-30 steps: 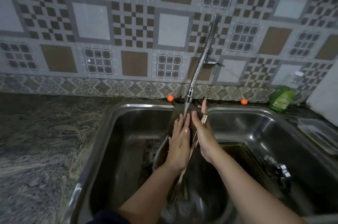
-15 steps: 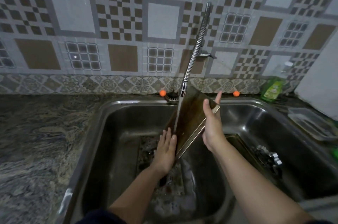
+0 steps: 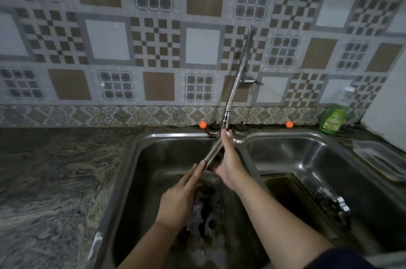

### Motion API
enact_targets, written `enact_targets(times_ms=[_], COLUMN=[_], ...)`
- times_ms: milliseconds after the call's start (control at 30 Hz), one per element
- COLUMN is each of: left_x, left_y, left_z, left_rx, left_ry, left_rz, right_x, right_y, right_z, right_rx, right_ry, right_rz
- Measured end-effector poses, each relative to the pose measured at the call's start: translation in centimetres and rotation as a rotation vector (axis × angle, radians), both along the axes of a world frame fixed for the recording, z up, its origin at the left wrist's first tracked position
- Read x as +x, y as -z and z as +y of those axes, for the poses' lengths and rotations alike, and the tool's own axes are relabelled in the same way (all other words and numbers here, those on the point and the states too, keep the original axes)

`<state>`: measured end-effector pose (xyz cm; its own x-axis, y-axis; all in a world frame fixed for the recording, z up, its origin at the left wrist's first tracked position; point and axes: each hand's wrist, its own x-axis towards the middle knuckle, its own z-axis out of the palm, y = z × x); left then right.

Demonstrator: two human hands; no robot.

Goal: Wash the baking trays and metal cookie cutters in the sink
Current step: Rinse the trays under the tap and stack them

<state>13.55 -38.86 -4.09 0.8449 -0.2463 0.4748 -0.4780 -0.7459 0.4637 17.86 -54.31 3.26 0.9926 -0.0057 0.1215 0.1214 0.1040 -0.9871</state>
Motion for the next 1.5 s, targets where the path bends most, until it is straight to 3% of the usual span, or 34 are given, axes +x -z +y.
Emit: enact_targets(times_ms=[67, 200, 367, 467, 567, 667, 867, 933, 1033, 1100, 1233, 1500], left_x=[-0.4, -0.9, -1.5, -2.2, -2.1, -1.8, -1.8, -1.6, -1.0, -0.7, -0.8, -0.9], left_y=[-0.3, -0.3, -0.6, -0.8, -0.5, 0.1, -1.5, -2.0, -2.0, -1.4, -0.1, 0.8], left_z=[0.7, 0.9, -1.0, -2.6, -4.9, -8.0, -15.7, -18.0, -20.9, -22.3, -24.1, -24.8], left_rx=[-0.156, -0.541, -0.949, -1.075, -1.158, -1.037, -0.916, -0.721, -0.248, 0.072, 0.404, 0.454], left_ry=[-0.031, -0.055, -0.073, -0.051, -0.05, -0.06, 0.028, 0.032, -0.005, -0.067, -0.157, -0.241], left_rz=[0.044, 0.092, 0.234, 0.362, 0.498, 0.524, 0.58, 0.524, 0.565, 0.639, 0.614, 0.521], right_x=[-0.2, -1.9, -3.2, -3.0, -2.6, -2.8, -2.8, -3.0, -3.6, -3.8, -3.3, -2.1], right_y=[0.6, 1.8, 2.8, 1.7, 0.0, -2.9, -7.6, -8.7, -9.2, -8.5, -4.6, 5.7], right_z=[1.0, -0.5, -4.0, -6.1, -8.1, -10.1, -16.1, -18.6, -23.0, -25.6, -29.9, -34.2], right_rx=[-0.086, -0.757, -0.806, -0.832, -1.047, -1.268, -1.64, -1.708, -1.789, -1.812, -1.761, -1.497], right_ry=[-0.045, 0.201, 0.098, 0.091, 0.105, 0.129, 0.198, 0.212, 0.248, 0.249, 0.181, 0.083], right_rz=[0.163, 0.09, 0.161, 0.14, 0.145, 0.108, -0.166, -0.217, -0.247, -0.194, -0.004, 0.308])
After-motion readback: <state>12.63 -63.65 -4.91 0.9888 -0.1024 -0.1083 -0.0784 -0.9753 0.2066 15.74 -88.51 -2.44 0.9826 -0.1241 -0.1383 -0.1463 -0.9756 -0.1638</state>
